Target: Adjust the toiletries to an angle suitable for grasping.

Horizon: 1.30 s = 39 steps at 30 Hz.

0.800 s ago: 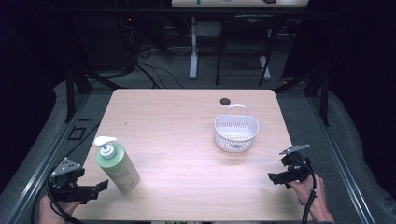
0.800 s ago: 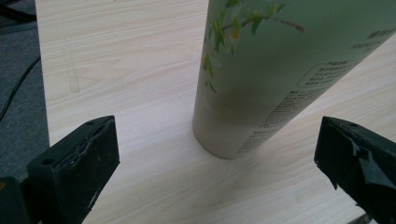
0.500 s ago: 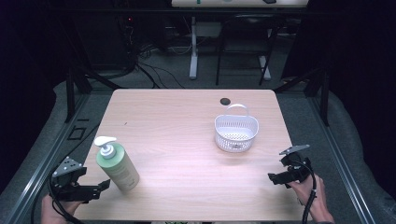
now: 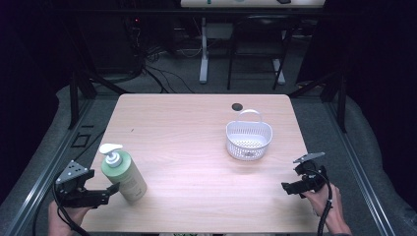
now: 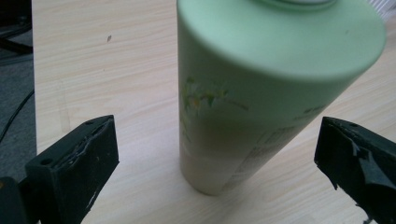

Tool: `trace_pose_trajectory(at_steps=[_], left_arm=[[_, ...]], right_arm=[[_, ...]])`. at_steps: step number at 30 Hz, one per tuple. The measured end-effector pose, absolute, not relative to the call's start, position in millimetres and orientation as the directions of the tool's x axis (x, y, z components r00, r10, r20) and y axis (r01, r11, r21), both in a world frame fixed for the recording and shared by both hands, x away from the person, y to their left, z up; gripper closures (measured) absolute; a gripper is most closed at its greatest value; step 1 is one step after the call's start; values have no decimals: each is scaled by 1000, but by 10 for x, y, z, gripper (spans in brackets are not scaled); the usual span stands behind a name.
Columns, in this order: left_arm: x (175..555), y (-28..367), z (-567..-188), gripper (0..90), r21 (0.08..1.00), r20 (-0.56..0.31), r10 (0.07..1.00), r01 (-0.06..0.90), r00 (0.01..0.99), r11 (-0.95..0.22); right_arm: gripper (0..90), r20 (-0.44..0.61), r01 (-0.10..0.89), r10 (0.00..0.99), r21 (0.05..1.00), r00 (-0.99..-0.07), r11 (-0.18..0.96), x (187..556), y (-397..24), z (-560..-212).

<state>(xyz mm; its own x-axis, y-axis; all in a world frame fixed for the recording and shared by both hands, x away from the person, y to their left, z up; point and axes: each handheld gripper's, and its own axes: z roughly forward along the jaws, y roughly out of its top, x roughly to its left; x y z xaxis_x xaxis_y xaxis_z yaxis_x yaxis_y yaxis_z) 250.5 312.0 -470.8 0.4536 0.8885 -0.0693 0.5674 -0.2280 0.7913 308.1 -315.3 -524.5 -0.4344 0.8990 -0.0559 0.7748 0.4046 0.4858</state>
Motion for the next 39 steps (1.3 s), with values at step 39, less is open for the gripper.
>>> trace_pose_trajectory(at_steps=[39], left_arm=[[2753, 2625, -4673, 121, 858, -24, 856, 451, 516, -247]], right_arm=[[15, -63, 765, 899, 502, -434, 404, 3075, -3163, -5224]])
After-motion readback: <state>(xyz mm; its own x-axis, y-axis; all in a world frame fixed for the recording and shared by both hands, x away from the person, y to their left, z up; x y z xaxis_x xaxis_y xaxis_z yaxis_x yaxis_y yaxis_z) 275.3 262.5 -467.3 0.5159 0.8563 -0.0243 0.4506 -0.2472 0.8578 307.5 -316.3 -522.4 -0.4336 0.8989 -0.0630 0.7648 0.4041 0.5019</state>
